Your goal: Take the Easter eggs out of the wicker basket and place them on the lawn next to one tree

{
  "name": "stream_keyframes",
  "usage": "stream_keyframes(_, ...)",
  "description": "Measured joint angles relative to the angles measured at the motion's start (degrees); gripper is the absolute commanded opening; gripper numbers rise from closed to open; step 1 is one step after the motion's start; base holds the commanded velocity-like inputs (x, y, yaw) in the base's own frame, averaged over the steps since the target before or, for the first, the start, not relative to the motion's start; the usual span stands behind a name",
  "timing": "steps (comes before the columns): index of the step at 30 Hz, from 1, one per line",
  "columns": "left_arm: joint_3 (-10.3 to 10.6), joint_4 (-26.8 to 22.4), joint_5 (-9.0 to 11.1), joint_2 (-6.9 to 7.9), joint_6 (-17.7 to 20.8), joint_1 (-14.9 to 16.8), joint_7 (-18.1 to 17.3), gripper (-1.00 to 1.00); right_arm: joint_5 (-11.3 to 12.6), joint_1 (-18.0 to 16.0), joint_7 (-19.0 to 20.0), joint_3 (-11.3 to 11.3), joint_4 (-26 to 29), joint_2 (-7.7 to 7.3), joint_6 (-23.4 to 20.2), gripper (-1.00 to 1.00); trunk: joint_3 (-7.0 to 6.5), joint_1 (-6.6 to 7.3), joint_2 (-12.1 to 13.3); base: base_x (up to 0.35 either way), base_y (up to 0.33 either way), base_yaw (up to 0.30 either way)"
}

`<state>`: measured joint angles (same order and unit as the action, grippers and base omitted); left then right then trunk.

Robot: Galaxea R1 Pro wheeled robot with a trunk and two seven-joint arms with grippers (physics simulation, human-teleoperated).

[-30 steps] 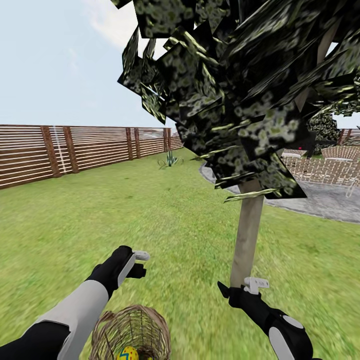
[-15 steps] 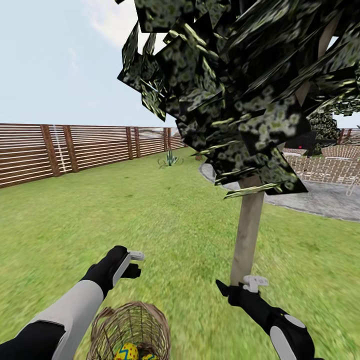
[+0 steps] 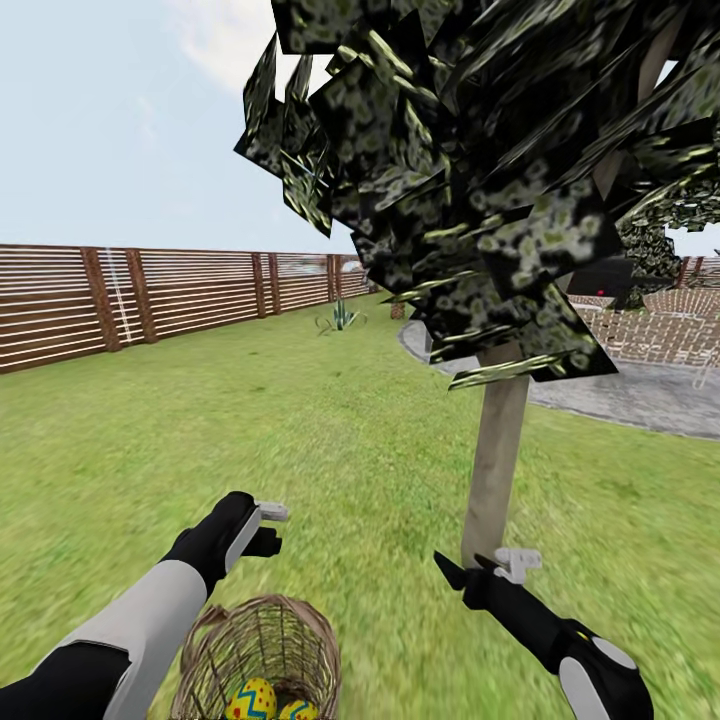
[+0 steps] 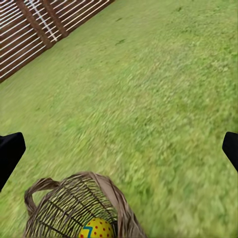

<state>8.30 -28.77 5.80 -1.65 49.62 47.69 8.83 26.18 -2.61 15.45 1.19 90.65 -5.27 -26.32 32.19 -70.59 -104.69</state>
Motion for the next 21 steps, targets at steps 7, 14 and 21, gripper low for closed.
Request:
stream_keyframes(7,0.0,0.0,-0.03,-0.04,0.06,0.0,0.0,1.0,-0.25,0.09,-0.01,-0.2,-0.16,0.04,-0.01,1.0,1.26,-1.54,-2.81,0.0,0.0,0.0)
stream_keyframes(14,0.0,0.0,-0.06,-0.05,0.15,0.0,-0.08,1.0,-0.37,0.1,-0.22,-0.29,-0.4,0.04,0.01,1.0,2.51,-3.08,-5.62,0.0,0.0,0.0)
stream_keyframes(21,-0.04,0.0,-0.04,-0.06,0.29,0.0,-0.01,1.0,-0.4,0.1,-0.33,-0.31,-0.53,0.07,-0.01,1.0,3.77,-4.61,-8.42,0.0,0.0,0.0)
